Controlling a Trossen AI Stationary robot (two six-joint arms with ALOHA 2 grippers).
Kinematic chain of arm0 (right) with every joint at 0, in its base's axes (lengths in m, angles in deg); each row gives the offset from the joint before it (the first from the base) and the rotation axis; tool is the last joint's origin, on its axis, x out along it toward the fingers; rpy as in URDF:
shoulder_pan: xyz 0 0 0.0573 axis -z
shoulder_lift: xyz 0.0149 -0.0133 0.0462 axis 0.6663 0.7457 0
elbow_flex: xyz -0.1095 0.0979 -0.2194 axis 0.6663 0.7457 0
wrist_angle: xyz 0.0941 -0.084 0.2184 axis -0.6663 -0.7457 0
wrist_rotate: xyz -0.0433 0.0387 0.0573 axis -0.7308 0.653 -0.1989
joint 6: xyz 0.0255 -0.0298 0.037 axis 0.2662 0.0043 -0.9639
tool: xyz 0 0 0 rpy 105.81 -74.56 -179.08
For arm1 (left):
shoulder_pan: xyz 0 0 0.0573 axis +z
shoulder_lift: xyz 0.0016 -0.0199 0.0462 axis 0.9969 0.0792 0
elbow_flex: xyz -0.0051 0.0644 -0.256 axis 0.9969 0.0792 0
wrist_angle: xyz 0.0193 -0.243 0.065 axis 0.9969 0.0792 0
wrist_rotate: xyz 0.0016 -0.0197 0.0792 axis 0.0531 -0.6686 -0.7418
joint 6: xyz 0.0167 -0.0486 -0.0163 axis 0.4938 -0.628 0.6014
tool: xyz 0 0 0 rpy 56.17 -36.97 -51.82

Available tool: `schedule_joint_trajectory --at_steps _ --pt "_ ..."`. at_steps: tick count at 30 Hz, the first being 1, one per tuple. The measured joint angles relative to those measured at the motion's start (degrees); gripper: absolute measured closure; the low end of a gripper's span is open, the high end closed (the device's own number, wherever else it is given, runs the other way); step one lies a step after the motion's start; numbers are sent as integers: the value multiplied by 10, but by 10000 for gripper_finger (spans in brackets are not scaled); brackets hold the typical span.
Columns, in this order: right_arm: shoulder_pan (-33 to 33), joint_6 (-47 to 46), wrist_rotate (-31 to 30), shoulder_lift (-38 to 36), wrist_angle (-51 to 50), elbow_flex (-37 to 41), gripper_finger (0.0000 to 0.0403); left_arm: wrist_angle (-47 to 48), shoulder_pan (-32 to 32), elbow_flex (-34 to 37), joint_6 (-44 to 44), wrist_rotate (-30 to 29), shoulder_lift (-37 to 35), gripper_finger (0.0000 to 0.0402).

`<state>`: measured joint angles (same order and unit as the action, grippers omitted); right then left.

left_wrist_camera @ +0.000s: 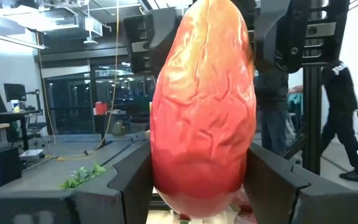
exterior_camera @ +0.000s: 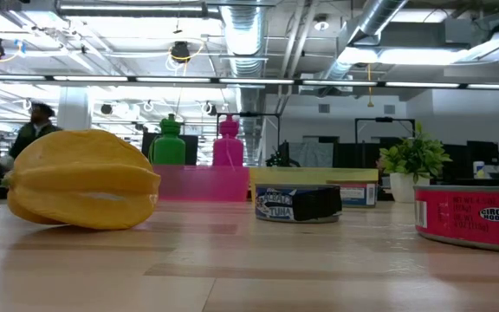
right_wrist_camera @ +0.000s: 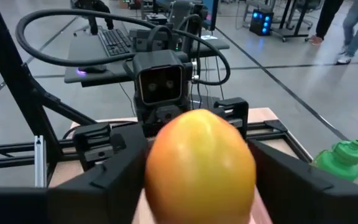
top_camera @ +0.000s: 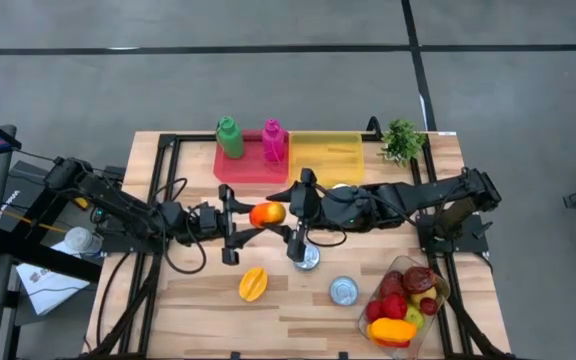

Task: Pick & Place Food Item
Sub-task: Put the mango into the transparent bin

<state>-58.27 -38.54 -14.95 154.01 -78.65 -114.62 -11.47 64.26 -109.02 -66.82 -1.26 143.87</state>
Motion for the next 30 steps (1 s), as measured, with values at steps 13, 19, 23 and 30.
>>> schedule_joint_trajectory --at_steps 13,19,23,30 --pt "-10 -2 0 -3 3 0 217 -12 0 0 -23 5 -2 176" --pt "-34 2 -7 -38 20 -1 199 -15 -5 0 -30 5 -3 122" --pt "-55 2 -9 -72 23 0 214 -14 -6 0 -47 4 -3 96" --pt "-135 -32 41 -149 31 -1 205 -13 -6 0 -76 2 -3 94"
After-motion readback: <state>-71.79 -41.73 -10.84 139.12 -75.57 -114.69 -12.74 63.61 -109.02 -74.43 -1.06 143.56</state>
